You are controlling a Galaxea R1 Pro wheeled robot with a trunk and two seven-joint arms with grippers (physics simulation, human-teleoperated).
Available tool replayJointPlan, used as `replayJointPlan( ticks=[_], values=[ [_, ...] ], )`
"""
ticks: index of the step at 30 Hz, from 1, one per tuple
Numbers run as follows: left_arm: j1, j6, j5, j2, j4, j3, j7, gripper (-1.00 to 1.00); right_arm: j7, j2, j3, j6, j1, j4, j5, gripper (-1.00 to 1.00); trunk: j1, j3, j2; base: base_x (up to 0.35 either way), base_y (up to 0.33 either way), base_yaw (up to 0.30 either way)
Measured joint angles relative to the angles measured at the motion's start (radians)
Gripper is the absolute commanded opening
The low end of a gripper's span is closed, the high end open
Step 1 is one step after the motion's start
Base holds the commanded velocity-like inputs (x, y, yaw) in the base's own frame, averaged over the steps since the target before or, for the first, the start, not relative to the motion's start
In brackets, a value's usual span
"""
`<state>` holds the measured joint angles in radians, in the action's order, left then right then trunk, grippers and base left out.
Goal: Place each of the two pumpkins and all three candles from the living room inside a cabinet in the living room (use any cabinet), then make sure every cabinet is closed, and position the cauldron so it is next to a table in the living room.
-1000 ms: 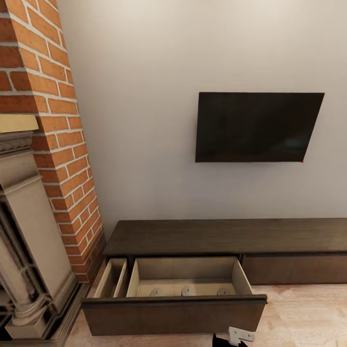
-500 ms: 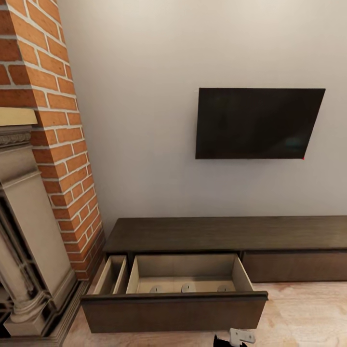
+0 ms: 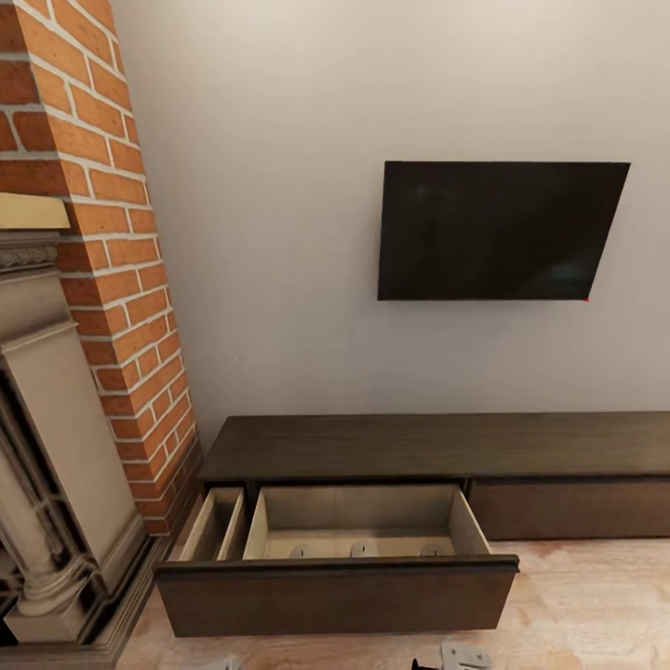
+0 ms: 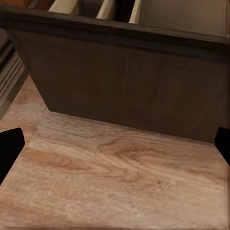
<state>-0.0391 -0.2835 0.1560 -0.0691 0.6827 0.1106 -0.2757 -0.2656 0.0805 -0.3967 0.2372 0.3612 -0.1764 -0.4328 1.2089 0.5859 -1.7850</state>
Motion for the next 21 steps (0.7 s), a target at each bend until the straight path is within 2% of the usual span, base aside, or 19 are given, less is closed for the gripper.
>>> replayJointPlan(
  ticks=[3,6,12,21],
  values=[
    [-0.001,0.002,0.000,-0.003,-0.010,0.053,-0.004,1.00,0.000,0.008,-0.003,0.000,0.000,-0.001,0.022,1.00,0.012,0.009,-0.021,0.000,0.000,0.000],
    [-0.005,0.003,-0.001,-0.002,-0.017,0.072,-0.005,1.00,0.000,0.010,-0.004,0.000,0.000,-0.005,0.030,1.00,0.023,0.019,-0.042,0.000,0.000,0.000],
    [-0.004,0.003,0.000,0.004,-0.020,0.088,-0.003,1.00,0.000,0.012,-0.005,0.001,0.000,-0.014,0.035,1.00,0.046,0.038,-0.084,0.000,0.000,0.000],
    [-0.002,-0.010,0.005,0.006,-0.024,0.089,0.001,1.00,0.000,0.012,-0.004,0.003,0.000,-0.026,0.035,1.00,0.081,0.066,-0.147,0.000,0.000,0.000]
  ],
)
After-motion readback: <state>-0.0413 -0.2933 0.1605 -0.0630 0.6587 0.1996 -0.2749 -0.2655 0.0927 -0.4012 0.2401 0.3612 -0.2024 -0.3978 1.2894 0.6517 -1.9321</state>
